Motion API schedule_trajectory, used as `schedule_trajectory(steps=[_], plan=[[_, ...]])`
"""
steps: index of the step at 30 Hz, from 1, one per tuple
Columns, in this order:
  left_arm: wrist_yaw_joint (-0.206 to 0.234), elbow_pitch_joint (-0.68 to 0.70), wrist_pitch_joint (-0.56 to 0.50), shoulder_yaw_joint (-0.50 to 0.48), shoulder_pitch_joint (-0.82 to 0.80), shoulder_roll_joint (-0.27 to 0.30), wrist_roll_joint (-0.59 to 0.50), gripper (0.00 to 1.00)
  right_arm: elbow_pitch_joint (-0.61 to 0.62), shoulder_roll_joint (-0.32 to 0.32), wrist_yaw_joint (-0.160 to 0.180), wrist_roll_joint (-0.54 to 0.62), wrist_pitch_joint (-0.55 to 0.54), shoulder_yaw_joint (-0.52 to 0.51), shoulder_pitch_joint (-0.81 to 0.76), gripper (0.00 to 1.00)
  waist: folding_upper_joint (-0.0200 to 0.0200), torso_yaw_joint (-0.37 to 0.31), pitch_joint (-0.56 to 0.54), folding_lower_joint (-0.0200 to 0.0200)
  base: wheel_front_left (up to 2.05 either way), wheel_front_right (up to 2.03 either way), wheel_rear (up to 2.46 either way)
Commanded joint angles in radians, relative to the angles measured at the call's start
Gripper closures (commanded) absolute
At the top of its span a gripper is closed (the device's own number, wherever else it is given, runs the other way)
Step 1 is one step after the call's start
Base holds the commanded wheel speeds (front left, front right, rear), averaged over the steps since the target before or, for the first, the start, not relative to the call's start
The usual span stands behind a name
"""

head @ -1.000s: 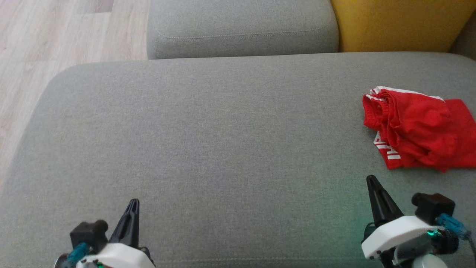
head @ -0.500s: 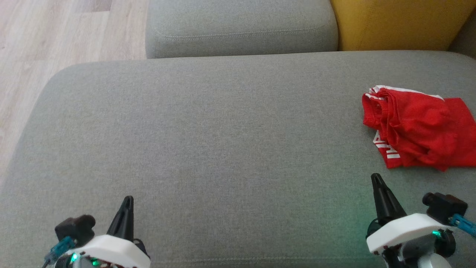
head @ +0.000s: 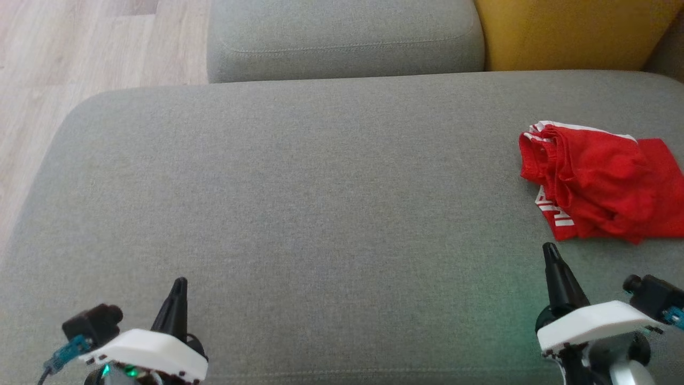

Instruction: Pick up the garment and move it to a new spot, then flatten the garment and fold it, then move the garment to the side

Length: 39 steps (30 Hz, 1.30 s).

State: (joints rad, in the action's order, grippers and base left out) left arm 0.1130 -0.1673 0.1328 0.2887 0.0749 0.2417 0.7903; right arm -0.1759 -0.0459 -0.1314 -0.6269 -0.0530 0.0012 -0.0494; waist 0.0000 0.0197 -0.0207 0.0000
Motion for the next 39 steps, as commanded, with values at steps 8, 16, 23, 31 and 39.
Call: schedule_trajectory(steps=[8,16,23,31,39], plan=[[-0.029,0.017,-0.019,-0.060,-0.072,-0.008,0.089,1.00,0.020,-0.016,0.000,-0.109,-0.004,-0.006,0.061,1.00,0.0000,-0.002,0.002,0.0000,0.00,0.00,0.00],[-0.051,0.008,-0.039,-0.092,-0.083,-0.024,0.169,1.00,0.011,-0.018,0.000,-0.203,-0.007,-0.014,0.071,1.00,0.0000,-0.004,0.004,0.0000,0.00,0.00,0.00],[-0.071,-0.001,-0.058,-0.121,-0.093,-0.039,0.238,1.00,0.003,-0.018,0.000,-0.285,-0.010,-0.021,0.079,1.00,0.0000,-0.005,0.006,0.0000,0.00,0.00,0.00],[-0.093,-0.010,-0.079,-0.153,-0.104,-0.056,0.316,1.00,-0.006,-0.019,0.000,-0.378,-0.014,-0.030,0.089,1.00,0.0000,-0.007,0.009,0.0000,0.00,0.00,0.00],[-0.116,-0.020,-0.101,-0.186,-0.116,-0.073,0.394,1.00,-0.015,-0.020,0.000,-0.471,-0.018,-0.039,0.099,1.00,0.0000,-0.009,0.011,0.0000,0.00,0.00,0.00]])
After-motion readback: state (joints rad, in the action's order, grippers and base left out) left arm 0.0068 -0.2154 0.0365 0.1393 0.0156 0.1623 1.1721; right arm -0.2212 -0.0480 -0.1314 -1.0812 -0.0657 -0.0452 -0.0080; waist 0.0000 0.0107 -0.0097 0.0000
